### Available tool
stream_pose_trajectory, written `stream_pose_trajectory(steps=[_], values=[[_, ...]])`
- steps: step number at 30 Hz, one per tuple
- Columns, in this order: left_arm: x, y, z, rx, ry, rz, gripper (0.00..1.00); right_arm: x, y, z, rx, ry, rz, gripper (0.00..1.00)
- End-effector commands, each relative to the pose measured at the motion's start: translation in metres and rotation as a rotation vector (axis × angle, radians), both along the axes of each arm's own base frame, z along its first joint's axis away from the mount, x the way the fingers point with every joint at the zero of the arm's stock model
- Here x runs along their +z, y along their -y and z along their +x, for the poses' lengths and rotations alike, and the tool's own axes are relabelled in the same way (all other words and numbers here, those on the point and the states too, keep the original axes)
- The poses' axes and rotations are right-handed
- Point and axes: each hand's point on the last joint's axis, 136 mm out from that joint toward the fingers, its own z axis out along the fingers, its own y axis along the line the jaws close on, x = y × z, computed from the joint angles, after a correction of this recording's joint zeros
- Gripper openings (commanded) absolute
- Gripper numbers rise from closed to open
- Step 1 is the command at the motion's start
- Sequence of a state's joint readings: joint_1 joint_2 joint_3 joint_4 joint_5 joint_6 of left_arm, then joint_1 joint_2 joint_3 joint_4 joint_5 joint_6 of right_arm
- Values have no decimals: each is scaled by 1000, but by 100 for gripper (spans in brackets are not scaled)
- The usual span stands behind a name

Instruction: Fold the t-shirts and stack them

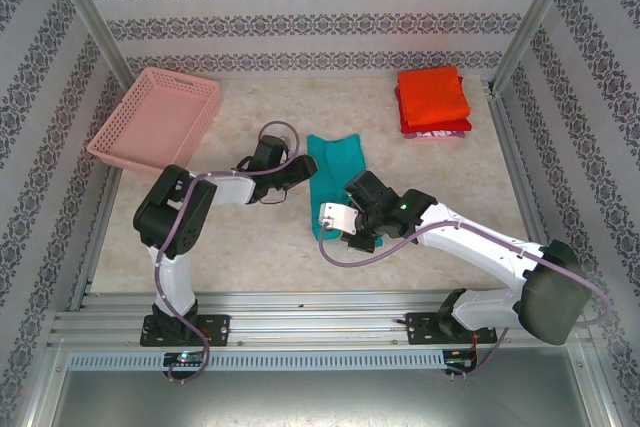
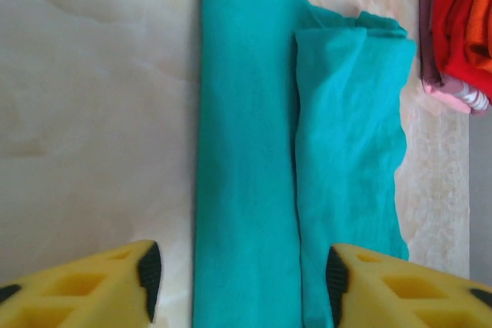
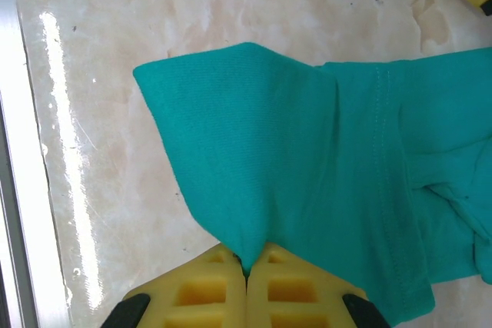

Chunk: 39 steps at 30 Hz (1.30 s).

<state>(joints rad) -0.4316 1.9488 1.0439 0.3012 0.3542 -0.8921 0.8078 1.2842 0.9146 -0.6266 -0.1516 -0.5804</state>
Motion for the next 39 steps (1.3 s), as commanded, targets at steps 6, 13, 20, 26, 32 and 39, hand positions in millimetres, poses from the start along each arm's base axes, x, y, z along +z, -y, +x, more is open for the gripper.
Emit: stream_pose_trajectory(steps=[6, 13, 20, 26, 32, 39], values=[[-15, 10, 11, 3, -58, 8, 37, 1, 4, -10, 1, -26, -5, 0], [-31, 7, 8, 13, -92, 23, 36, 6, 3, -8, 15, -18, -8, 0], [-34, 21, 10, -3, -110, -60, 23, 6, -2, -6, 22, -25, -6, 0], [-39, 21, 6, -8, -122, -71, 3, 6, -3, -5, 24, -26, -3, 0], [-49, 16, -2, -8, -141, -56, 0, 11, -4, -4, 29, -21, -9, 0], [-59, 6, -23, -42, -168, -21, 0, 36, -9, 9, 70, 59, 7, 0]])
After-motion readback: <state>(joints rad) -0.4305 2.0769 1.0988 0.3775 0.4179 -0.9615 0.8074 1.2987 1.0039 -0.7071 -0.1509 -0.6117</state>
